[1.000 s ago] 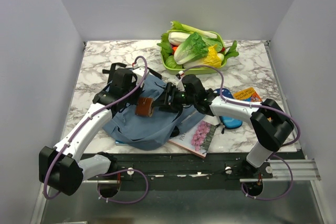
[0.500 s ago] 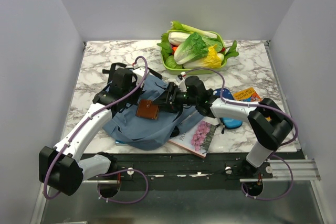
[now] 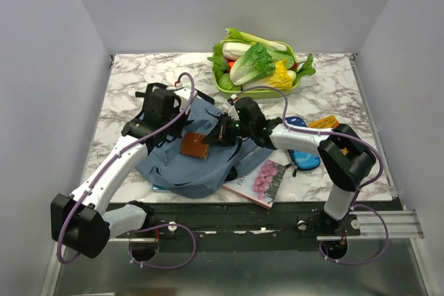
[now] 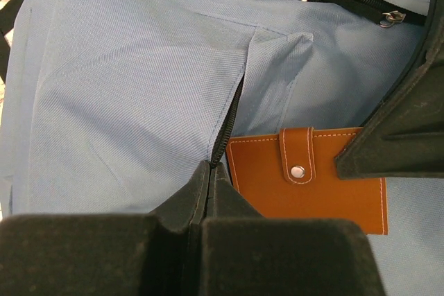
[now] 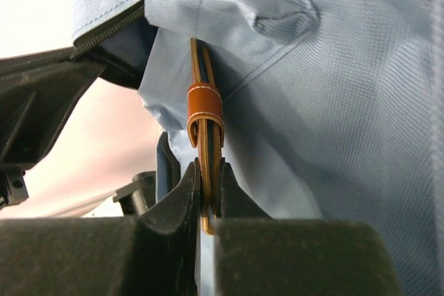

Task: Pack the student bag
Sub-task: Place the stationery in the student bag.

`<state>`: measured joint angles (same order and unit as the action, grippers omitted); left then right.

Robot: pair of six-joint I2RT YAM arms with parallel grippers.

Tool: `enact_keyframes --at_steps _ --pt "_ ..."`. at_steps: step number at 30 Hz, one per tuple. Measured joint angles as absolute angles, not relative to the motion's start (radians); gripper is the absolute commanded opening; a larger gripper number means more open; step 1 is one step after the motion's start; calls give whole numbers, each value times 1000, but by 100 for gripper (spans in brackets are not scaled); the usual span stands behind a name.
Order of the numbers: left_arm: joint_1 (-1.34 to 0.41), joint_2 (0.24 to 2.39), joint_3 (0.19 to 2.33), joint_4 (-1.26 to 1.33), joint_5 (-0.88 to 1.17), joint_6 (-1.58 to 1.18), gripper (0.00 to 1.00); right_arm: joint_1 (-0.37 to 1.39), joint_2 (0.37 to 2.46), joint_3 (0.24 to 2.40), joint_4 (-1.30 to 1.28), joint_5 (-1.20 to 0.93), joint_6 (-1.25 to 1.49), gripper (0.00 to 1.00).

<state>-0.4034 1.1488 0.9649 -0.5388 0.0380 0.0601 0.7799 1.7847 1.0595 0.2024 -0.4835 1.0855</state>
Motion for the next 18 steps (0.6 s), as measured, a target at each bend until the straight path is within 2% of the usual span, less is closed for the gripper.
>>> enact_keyframes --at_steps 6,11,18 --pt "-403 1149 966 -543 38 63 0 780 1779 1078 150 -471 1037 1" --pt "-403 1149 966 -543 37 67 0 780 1696 1078 115 -444 1032 0" --pt "-403 1149 966 -542 31 79 0 768 1601 1054 205 -419 1122 0"
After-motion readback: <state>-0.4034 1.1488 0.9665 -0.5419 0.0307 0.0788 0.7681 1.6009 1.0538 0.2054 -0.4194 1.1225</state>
